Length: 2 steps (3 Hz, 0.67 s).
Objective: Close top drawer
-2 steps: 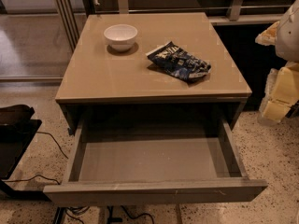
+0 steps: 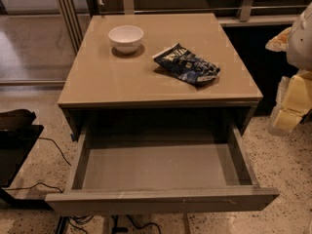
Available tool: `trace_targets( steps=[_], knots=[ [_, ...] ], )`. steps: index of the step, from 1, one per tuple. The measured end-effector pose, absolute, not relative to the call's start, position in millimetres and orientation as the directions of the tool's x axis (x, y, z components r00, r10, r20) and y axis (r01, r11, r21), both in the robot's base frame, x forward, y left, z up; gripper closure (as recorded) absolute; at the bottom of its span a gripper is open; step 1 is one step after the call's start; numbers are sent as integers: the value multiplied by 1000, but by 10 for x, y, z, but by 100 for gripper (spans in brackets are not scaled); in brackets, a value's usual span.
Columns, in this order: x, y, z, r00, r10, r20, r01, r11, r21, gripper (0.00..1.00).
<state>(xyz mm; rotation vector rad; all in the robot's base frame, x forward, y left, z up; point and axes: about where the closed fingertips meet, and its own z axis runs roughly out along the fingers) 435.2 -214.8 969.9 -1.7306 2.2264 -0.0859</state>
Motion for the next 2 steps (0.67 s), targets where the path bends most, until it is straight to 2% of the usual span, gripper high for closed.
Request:
trace_targets(
  steps=[1, 2],
  knots=[
    [4238, -2115, 9452, -222, -946, -235, -941, 271, -204, 0],
    [4004, -2057, 9187, -219, -931, -291, -943, 279, -182, 17]
  ],
)
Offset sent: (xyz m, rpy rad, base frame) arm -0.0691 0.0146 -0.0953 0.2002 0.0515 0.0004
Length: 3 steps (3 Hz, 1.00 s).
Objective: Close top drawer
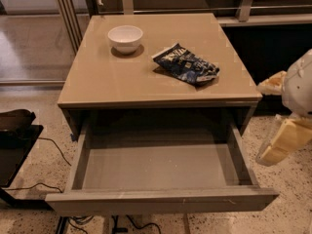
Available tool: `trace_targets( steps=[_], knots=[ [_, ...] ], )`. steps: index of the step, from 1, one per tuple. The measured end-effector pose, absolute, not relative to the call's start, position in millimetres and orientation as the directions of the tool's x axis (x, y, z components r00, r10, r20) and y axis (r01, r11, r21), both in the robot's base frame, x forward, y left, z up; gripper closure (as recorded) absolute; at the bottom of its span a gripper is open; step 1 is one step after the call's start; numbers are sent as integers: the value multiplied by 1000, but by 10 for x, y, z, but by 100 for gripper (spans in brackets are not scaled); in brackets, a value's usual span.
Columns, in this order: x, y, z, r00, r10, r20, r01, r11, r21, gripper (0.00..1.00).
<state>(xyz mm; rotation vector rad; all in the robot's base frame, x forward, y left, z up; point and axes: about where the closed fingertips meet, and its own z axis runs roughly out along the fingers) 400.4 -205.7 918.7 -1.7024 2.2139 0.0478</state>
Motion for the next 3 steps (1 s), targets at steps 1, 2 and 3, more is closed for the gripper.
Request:
trace_targets(
  steps=[1, 2, 3],
  knots=[
    [3706, -2000, 8812, -211, -899, -385, -939, 295, -175, 42],
    [3645, -1988, 8661, -214, -889, -406, -940, 300, -161, 65],
    [3649, -1987, 8669, -213, -889, -405, -940, 299, -162, 88]
  ],
)
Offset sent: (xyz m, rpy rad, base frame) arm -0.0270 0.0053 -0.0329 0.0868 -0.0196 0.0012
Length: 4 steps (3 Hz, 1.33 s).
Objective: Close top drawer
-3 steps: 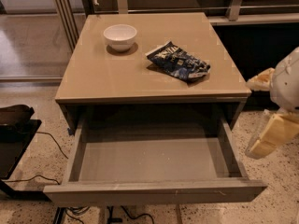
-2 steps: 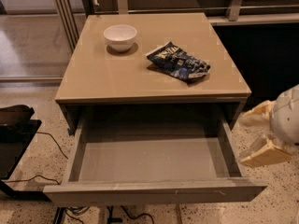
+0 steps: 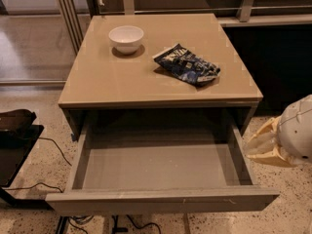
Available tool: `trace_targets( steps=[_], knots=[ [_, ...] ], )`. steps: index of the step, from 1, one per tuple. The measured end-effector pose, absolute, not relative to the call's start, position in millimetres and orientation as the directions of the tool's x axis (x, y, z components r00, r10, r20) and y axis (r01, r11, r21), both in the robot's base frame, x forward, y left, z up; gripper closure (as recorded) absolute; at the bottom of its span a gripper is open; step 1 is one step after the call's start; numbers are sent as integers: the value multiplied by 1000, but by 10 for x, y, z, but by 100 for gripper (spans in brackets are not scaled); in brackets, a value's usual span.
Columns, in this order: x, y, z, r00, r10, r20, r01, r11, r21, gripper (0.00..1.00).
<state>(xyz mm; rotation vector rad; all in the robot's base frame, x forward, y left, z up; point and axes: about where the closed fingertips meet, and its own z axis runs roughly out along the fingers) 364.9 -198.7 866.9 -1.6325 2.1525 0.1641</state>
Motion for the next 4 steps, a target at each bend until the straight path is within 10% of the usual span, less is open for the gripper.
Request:
trace_targets(
  steps=[4],
  knots=[
    [3167, -1597, 6965, -437, -772, -461, -878, 478, 31, 100]
  ],
)
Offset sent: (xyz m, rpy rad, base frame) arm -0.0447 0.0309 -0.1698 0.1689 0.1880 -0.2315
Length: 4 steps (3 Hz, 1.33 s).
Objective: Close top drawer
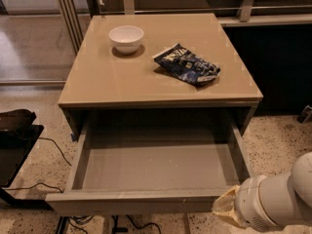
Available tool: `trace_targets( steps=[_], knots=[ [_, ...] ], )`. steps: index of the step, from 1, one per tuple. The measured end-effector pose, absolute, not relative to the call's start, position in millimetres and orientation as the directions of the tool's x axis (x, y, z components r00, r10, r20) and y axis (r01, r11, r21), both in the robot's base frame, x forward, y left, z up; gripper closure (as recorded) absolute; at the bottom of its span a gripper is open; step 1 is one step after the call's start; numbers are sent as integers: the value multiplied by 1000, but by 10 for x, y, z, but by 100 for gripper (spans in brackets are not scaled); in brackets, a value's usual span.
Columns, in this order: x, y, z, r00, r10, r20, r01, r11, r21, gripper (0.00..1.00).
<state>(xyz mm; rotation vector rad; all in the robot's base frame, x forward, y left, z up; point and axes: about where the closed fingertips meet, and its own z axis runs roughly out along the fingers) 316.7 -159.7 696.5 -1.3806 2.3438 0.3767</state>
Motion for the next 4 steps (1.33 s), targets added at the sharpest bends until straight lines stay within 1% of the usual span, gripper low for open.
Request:
trace_targets(
  steps=[1, 2, 4],
  knots=[
    [3163, -1524, 6714, -440, -775, -453, -875, 483, 24, 100],
    [3177, -1528, 6708, -440, -774, -455, -873, 487, 17, 81],
    [3177, -1527, 6708, -440, -774, -455, -874, 487, 17, 35]
  ],
)
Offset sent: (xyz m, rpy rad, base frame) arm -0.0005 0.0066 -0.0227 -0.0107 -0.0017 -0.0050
